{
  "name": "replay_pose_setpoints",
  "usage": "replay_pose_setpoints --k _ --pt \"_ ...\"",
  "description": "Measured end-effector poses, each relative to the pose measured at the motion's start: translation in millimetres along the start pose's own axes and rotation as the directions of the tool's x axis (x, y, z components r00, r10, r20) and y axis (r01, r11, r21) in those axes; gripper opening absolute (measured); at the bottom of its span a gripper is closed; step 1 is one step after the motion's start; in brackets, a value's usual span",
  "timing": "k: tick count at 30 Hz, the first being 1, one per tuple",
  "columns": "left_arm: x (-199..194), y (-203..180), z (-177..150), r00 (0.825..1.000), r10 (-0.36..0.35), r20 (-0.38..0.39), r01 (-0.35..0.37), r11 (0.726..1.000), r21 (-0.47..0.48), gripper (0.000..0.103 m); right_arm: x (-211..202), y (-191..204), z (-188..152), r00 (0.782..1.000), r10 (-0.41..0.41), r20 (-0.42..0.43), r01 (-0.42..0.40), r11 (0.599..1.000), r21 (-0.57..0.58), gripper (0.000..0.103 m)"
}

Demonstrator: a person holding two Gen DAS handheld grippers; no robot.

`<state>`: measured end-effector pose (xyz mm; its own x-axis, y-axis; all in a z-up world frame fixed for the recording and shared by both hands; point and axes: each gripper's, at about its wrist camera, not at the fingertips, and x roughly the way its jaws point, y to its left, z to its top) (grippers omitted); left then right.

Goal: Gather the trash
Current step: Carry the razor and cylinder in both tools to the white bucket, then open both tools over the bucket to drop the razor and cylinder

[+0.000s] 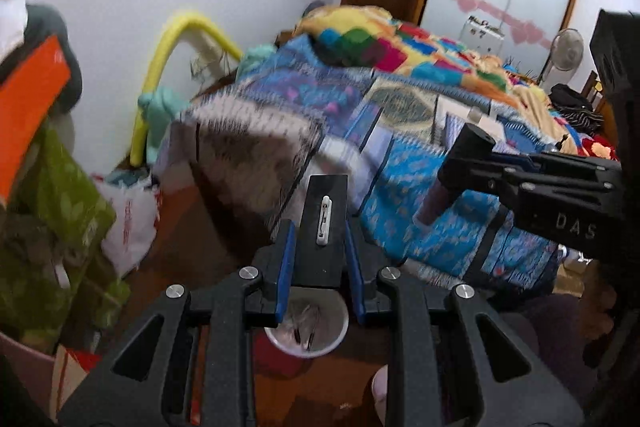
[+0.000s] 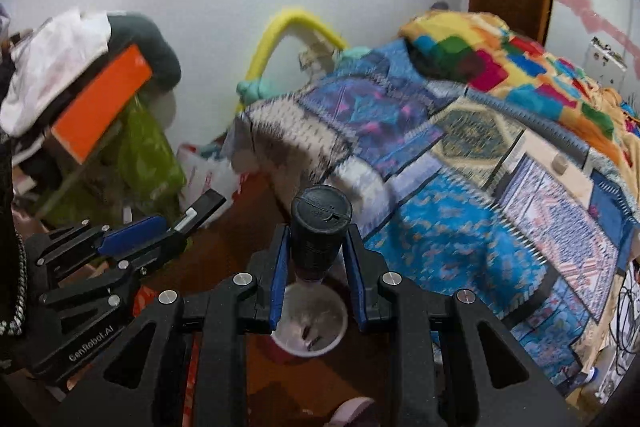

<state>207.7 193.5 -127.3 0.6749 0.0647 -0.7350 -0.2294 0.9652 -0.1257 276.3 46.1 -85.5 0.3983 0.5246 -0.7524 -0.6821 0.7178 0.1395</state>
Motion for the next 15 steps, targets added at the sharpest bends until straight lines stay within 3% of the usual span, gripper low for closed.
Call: replay_pose_setpoints --k 6,15 --pt "32.9 19.1 -28.1 0.995 -0.002 -0.096 -0.003 0.998 -0.055 0.024 47.2 7.6 -15.1 0.992 0.022 -0.127 -0.021 1.000 0.011 0.024" --pt "77.0 38.4 -51.7 0.977 -0.002 -0.212 -0.022 0.994 -0.111 0.024 107.7 14.7 -29.3 0.952 0.086 -0.295 -0.081 0.996 0.027 0.025"
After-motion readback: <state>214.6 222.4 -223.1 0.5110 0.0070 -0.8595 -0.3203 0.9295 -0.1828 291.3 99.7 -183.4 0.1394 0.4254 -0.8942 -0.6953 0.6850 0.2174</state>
